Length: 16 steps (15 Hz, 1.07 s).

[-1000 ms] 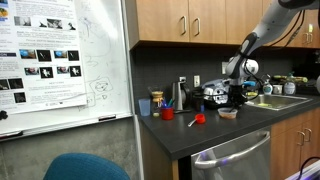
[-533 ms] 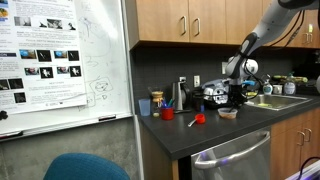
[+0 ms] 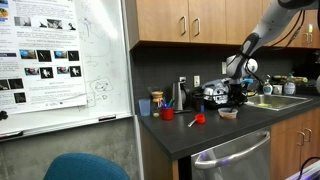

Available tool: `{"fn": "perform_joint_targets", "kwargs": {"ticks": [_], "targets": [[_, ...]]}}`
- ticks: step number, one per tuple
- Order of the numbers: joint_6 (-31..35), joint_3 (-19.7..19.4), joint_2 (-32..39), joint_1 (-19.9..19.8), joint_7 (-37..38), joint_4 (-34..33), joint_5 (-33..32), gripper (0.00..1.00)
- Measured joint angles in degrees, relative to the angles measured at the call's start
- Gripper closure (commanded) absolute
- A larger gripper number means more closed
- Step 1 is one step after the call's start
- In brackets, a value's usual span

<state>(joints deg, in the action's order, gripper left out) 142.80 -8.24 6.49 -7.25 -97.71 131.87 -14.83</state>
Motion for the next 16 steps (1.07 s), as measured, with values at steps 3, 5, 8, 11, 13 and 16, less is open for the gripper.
{"fn": "perform_joint_targets", "kwargs": {"ticks": [3,5,8,11,13,16], "targets": [[0.0,0.0,-0.1,-0.1,1.0,-0.2,-2.5,0.95],[0.0,0.0,-0.2,-0.1,1.6,-0.3,-3.8,0.95],[0.0,0.0,-0.5,-0.1,2.6,-0.5,-5.7,0.95],[0.1,0.0,-1.2,-0.1,4.8,-0.5,-8.9,0.95],[0.2,0.0,-1.8,-0.1,7.2,-0.5,-11.8,0.95],[0.4,0.0,-2.5,-0.1,11.2,-0.5,-16.4,0.95]]}}
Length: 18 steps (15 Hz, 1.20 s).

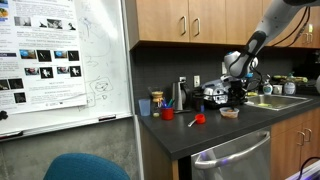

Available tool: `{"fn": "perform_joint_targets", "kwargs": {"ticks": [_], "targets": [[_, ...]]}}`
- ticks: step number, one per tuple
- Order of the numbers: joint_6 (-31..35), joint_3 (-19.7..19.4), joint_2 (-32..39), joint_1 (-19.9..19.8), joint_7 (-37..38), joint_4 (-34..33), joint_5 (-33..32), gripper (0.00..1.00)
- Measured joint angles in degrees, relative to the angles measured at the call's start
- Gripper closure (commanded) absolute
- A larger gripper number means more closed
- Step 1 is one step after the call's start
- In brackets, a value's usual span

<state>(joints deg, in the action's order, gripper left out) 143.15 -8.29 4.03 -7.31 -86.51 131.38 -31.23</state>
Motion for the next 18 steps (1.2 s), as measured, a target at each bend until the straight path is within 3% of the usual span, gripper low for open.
{"fn": "perform_joint_targets", "kwargs": {"ticks": [9,18], "targets": [[0.0,0.4,-1.4,0.6,13.9,1.3,-13.9,0.95],[-1.6,1.8,-3.5,1.0,23.3,3.4,-22.5,0.95]]}}
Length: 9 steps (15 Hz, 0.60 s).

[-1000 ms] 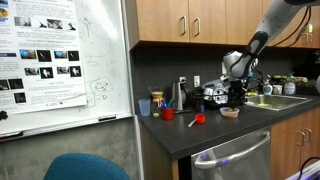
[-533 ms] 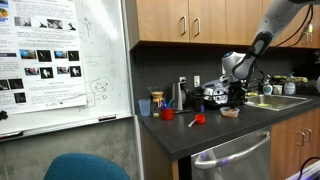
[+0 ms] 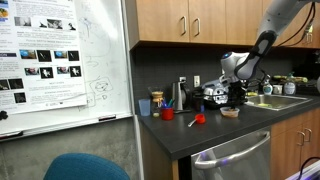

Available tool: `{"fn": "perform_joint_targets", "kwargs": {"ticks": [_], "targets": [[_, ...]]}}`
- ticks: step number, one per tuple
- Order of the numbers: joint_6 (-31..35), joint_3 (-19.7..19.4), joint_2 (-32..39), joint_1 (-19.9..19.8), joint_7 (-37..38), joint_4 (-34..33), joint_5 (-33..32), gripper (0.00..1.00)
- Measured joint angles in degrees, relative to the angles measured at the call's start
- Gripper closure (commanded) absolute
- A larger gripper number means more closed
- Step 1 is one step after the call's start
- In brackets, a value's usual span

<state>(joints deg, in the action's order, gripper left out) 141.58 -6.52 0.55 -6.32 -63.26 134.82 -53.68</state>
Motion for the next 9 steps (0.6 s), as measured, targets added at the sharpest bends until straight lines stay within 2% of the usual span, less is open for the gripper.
{"fn": "perform_joint_targets", "kwargs": {"ticks": [9], "targets": [[-4.4,2.0,-2.9,1.1,5.9,1.9,-3.6,0.95]]}}
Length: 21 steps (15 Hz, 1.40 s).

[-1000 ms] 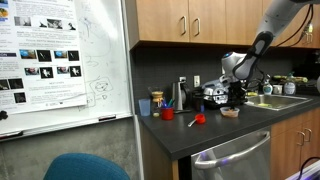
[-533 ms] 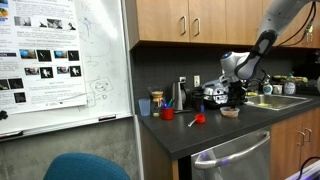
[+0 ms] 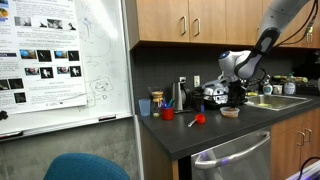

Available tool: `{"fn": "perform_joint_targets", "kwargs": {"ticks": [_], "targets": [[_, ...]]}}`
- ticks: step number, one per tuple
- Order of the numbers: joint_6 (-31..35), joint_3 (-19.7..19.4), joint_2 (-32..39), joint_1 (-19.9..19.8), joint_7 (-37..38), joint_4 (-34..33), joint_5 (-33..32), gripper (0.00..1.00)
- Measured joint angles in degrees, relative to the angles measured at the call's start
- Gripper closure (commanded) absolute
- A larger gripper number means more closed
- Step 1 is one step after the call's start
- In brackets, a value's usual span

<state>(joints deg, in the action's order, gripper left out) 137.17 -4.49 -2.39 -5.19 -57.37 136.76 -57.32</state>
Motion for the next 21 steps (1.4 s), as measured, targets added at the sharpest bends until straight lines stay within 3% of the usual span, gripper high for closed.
{"fn": "perform_joint_targets", "kwargs": {"ticks": [2,7,12,16,21], "targets": [[-2.0,0.9,-0.9,0.9,2.0,0.7,-0.9,0.95],[6.9,0.4,0.8,0.9,-12.2,1.3,20.1,0.95],[7.9,0.5,1.8,0.9,-24.7,1.4,35.8,0.95],[7.8,0.5,1.8,0.9,-29.1,1.3,41.0,0.95],[7.7,0.0,1.9,0.6,-28.6,0.8,39.5,0.95]]}}
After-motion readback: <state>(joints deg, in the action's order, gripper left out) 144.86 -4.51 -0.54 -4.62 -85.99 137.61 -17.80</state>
